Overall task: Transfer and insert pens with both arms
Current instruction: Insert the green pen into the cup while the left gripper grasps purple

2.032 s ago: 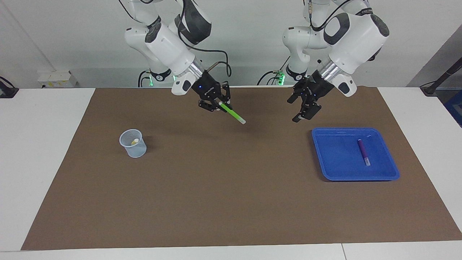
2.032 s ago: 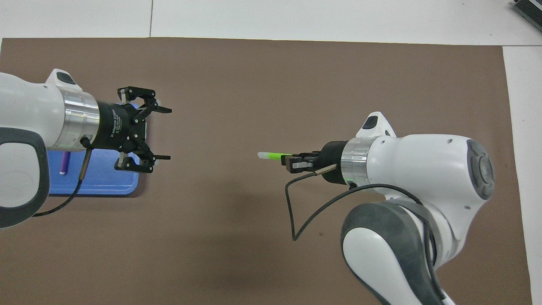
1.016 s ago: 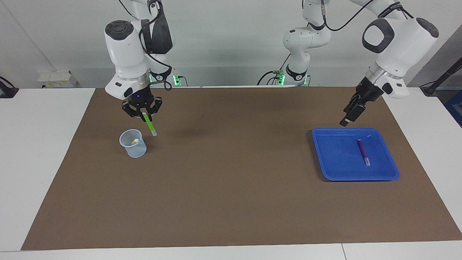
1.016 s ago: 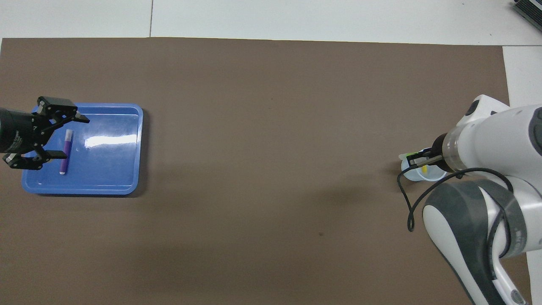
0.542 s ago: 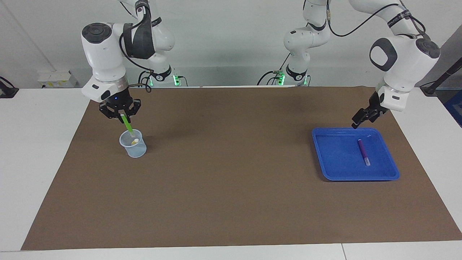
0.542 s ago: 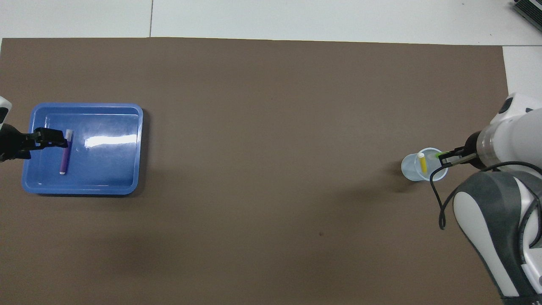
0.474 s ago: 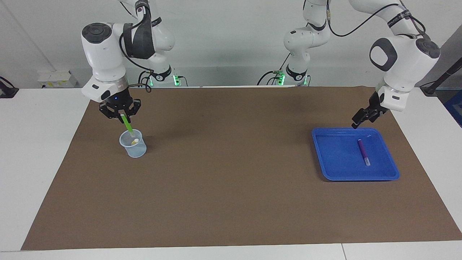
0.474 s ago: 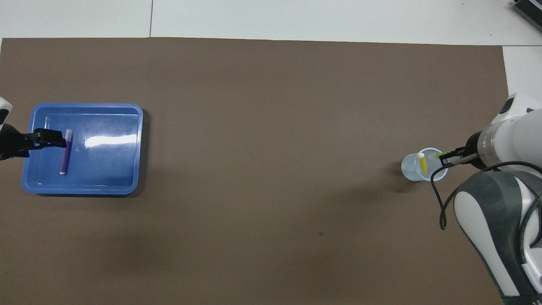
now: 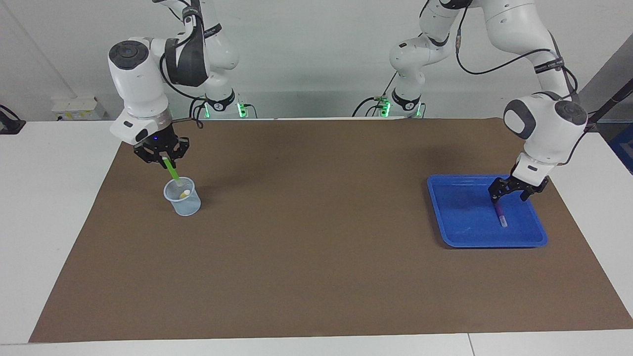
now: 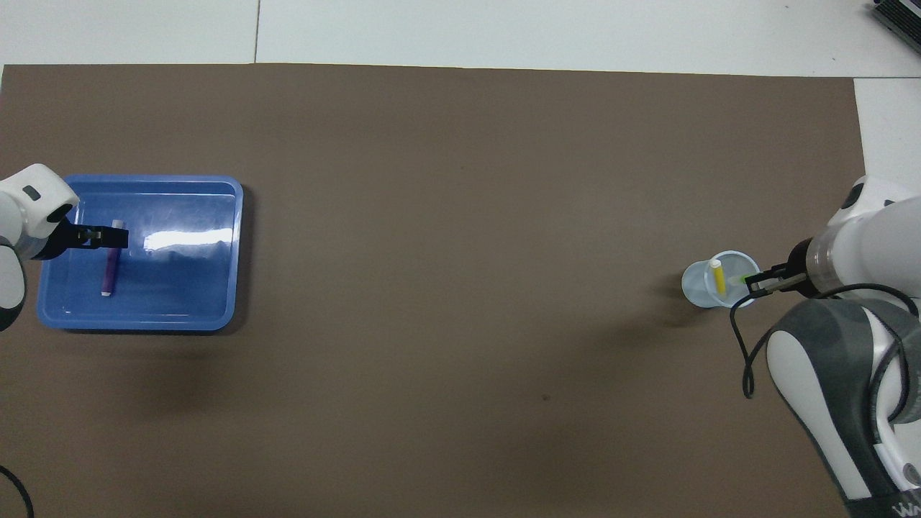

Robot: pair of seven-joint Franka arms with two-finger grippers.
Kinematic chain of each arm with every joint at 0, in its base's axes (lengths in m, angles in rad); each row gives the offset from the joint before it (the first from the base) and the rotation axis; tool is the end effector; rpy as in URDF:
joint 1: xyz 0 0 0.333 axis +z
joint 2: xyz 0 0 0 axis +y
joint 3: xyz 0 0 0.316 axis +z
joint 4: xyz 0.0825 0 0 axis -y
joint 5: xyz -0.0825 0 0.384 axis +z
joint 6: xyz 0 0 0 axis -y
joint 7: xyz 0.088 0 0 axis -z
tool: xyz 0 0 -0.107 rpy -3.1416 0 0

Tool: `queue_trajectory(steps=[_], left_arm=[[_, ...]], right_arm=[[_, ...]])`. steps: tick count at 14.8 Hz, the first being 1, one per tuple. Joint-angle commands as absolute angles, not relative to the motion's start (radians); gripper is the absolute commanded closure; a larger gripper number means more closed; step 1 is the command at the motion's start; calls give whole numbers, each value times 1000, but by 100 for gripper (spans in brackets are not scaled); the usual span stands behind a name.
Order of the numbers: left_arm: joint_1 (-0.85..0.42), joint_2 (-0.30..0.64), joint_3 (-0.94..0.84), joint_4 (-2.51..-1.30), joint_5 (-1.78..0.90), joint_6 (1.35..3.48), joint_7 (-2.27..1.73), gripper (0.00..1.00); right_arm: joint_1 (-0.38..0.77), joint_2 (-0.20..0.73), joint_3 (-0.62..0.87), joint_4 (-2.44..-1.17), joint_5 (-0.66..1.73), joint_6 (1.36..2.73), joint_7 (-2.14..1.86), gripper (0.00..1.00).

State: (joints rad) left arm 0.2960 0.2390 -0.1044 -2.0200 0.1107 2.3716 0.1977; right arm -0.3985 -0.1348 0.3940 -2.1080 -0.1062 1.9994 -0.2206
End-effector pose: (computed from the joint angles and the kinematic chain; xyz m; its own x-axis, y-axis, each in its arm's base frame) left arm 0.5918 0.1182 0.3447 0.9919 -0.0804 0.0980 -0.0725 -0.9940 -0.0817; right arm 0.5173 -0.0032 0.4733 0.9674 0.2524 -0.0212 0.2527 -0.9563 0.1472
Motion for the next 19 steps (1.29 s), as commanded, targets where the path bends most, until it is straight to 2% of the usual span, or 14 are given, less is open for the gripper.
queue_trajectory(steps=[1, 6, 10, 11, 12, 13, 16, 17, 19], left_arm=[[307, 304, -104, -1983, 144, 2411, 232, 0], [317, 342, -104, -1976, 138, 2433, 232, 0], [330, 356, -104, -1985, 138, 2447, 232, 10], [330, 357, -104, -1985, 138, 2445, 230, 19], [330, 357, -104, -1985, 138, 2442, 229, 33], [330, 357, -106, -1982, 138, 2435, 222, 55], [330, 357, -106, -1980, 133, 2425, 219, 93], [331, 357, -106, -1977, 132, 2416, 219, 100], [325, 357, -106, -1962, 112, 2390, 193, 100]], right_arm=[[-420, -166, 405, -2177, -123, 2068, -239, 100], [-422, -140, 405, -2195, -123, 2121, -233, 100], [-442, -65, 405, -2209, -123, 2206, -230, 100], [-442, -55, 405, -2210, -123, 2216, -230, 100], [-442, -54, 405, -2210, -124, 2218, -230, 100], [-442, -54, 405, -2210, -127, 2218, -229, 100], [-442, -45, 405, -2207, -138, 2224, -190, 100], [-442, -43, 405, -2207, -147, 2221, -175, 95], [-442, -43, 405, -2201, -169, 2209, -173, 33]])
